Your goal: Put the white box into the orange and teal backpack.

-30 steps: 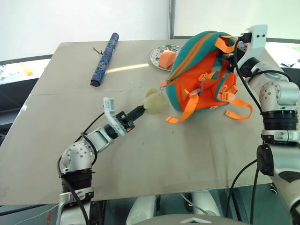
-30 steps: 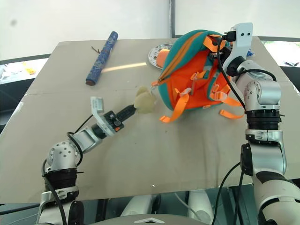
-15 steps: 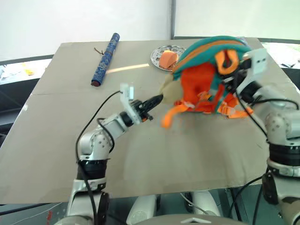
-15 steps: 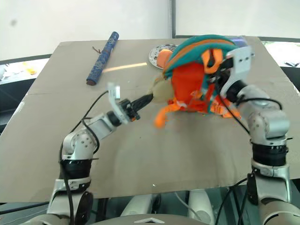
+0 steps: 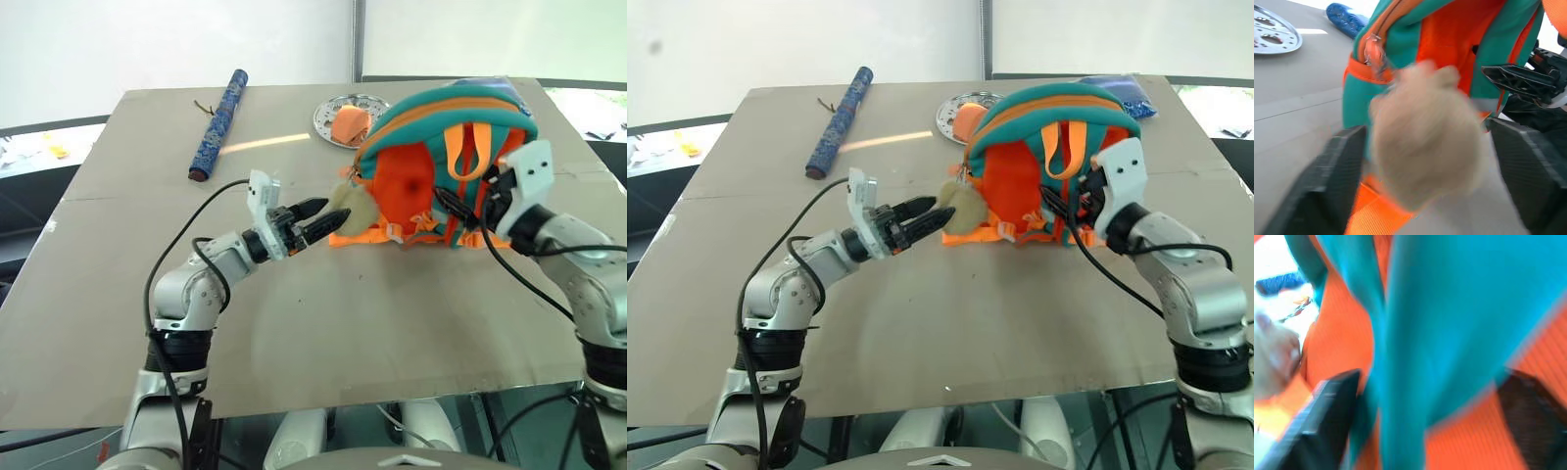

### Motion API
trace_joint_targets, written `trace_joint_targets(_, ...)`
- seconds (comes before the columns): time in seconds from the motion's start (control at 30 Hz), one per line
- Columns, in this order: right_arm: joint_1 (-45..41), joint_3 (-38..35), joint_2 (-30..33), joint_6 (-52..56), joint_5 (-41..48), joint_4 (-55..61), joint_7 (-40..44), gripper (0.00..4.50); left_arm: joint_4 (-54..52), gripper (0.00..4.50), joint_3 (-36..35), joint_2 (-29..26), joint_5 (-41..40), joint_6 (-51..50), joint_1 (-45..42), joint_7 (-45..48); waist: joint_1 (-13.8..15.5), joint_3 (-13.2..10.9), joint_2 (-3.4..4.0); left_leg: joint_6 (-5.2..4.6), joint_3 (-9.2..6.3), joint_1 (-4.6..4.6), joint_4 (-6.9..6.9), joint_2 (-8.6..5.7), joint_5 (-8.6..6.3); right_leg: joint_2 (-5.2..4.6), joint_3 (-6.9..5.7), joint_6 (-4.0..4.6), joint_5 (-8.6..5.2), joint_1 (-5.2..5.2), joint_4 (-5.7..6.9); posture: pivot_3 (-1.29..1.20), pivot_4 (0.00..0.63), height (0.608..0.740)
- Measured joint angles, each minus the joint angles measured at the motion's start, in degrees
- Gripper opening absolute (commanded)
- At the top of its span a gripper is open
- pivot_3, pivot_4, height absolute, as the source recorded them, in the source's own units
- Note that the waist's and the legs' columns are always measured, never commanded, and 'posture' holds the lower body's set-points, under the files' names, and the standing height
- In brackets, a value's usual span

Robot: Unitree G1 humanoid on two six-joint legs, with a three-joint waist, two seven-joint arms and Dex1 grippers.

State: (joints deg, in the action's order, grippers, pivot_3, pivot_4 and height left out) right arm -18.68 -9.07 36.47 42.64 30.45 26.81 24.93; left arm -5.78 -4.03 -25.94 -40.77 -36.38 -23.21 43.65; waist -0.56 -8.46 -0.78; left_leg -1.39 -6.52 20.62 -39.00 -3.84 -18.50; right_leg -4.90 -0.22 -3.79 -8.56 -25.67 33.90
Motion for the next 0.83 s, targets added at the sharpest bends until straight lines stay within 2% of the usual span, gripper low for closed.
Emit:
trace_joint_targets(0.13,8.4,-6.6,4.9,1.0,4.7,4.9,6.2,4.47,-2.8,4.44,0.1,-1.7,5.9,6.2,4.7,-0.4,0.3,0.0,-0.01,-0.03,0.04,-0.03,0.04,0.01,-0.02,-0.01,0.02,0.00,0.00,0.02,-0.04,0.00,0.150,0.733)
trace_joint_targets(0.27,14.7,-9.8,6.9,0.8,6.8,7.6,10.0,4.47,-7.4,4.44,0.0,-1.9,7.4,8.7,8.9,-0.4,0.4,0.0,0.00,-0.03,0.04,-0.11,0.04,0.05,-0.02,-0.01,0.02,0.00,0.00,0.08,0.03,0.00,0.150,0.733)
trace_joint_targets(0.37,20.9,-14.3,9.1,0.7,7.0,9.9,12.0,4.47,-10.3,4.44,-1.3,-4.9,8.8,10.5,13.4,0.1,0.5,0.0,0.00,-0.04,0.09,-0.14,0.08,0.05,-0.03,0.01,0.04,0.00,0.00,0.08,0.02,0.00,0.150,0.733)
trace_joint_targets(0.63,34.8,-25.6,11.7,0.9,8.5,14.9,17.4,4.47,-13.2,4.44,-8.0,-11.0,8.8,11.1,24.1,3.5,1.3,0.0,-0.01,-0.12,0.24,-0.29,0.11,0.07,-0.07,0.02,0.07,-0.02,-0.02,0.24,-0.02,0.00,0.150,0.733)
trace_joint_targets(0.83,41.7,-27.8,10.5,-1.8,5.8,13.0,19.2,4.47,-13.7,4.44,-9.5,-10.9,7.6,10.6,27.1,3.9,1.4,0.0,-0.04,-0.37,0.37,-0.91,0.12,0.11,-0.22,-0.01,0.07,-0.14,-0.18,0.91,-0.08,0.00,0.150,0.733)
